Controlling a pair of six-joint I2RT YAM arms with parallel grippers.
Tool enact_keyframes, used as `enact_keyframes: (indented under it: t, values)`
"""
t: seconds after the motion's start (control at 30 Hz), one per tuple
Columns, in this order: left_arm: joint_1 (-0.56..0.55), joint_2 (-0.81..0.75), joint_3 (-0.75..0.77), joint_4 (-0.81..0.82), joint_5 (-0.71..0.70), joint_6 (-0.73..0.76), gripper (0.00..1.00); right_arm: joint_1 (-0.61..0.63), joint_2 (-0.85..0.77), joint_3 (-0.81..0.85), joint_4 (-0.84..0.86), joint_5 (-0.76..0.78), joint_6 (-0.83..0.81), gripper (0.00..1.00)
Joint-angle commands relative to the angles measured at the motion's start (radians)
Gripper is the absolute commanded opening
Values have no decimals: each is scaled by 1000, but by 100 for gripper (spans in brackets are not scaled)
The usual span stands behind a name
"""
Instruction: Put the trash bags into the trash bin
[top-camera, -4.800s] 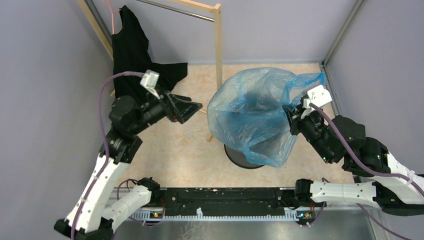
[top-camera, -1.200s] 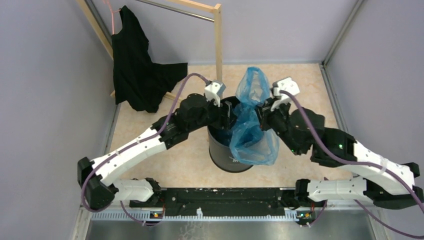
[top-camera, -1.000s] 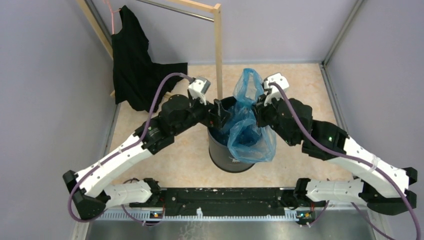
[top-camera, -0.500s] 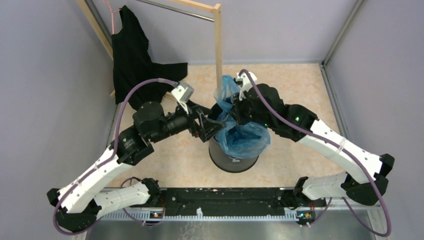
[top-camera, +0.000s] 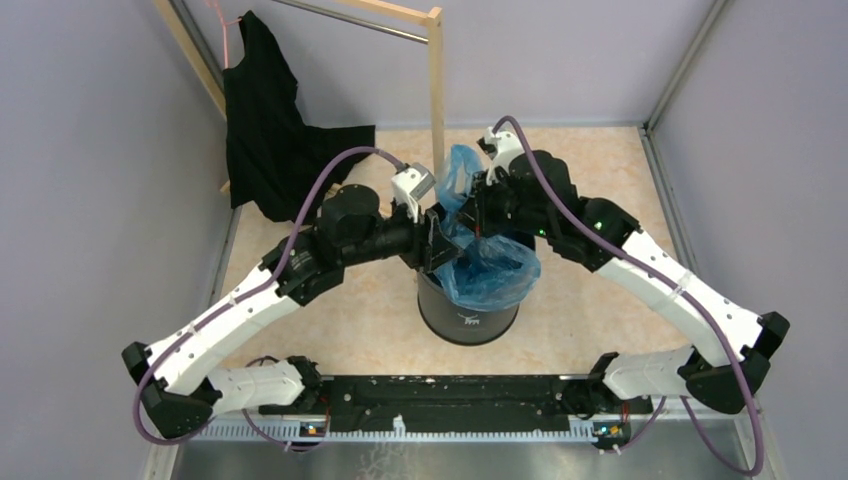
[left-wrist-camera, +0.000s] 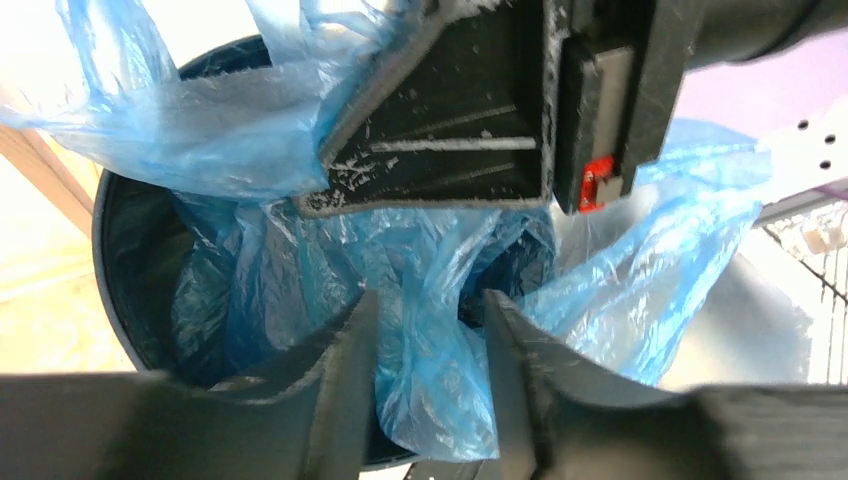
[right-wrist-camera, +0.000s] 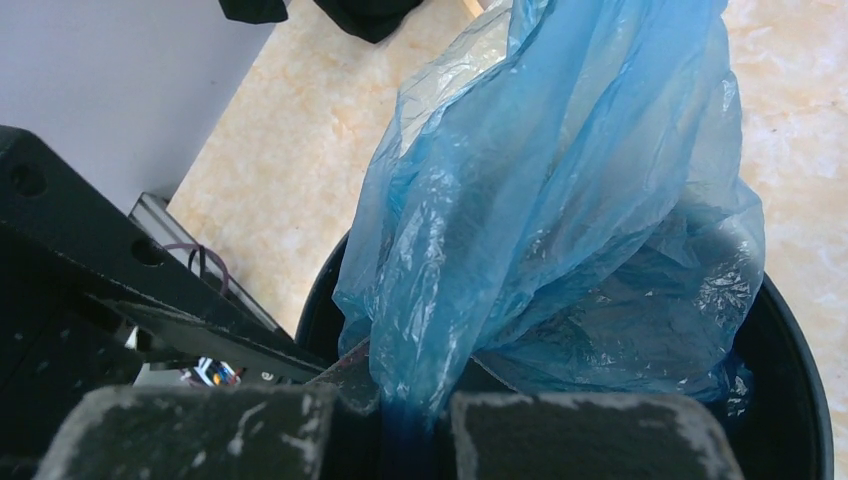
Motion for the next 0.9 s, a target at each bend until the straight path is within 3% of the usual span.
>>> enact_keyframes:
  t: [0.0, 0.17, 0.2, 0.23, 0.27, 0.3, 0.4, 0.5, 0.87]
  values:
    - [1, 28, 74, -31, -50, 33, 41, -12, -12, 19, 18, 1, -18, 3]
    - [1, 27, 58, -34, -37, 29, 10, -12, -62, 19, -37, 72, -56, 21]
    - [1, 17, 50, -28, -44, 26, 5, -12, -72, 26, -55, 81, -66, 30]
    - [1, 6, 39, -24, -61, 23, 0, -13, -83, 33, -81, 94, -77, 47]
    - [1, -9, 30, -19, -79, 18, 0, -13, -95, 40, -107, 110, -87, 55]
    - [1, -27, 19, -8, -97, 13, 0, -12, -110, 44, -132, 129, -101, 72]
    - [1, -95, -39, 38, -149, -13, 0, -11, -157, 47, -201, 151, -127, 94]
    - [1, -166, -102, 89, -217, -60, 0, -12, -191, 52, -257, 139, -137, 97]
    - [1, -266, -223, 165, -302, -192, 0, -12, -275, 52, -341, 78, -50, 92]
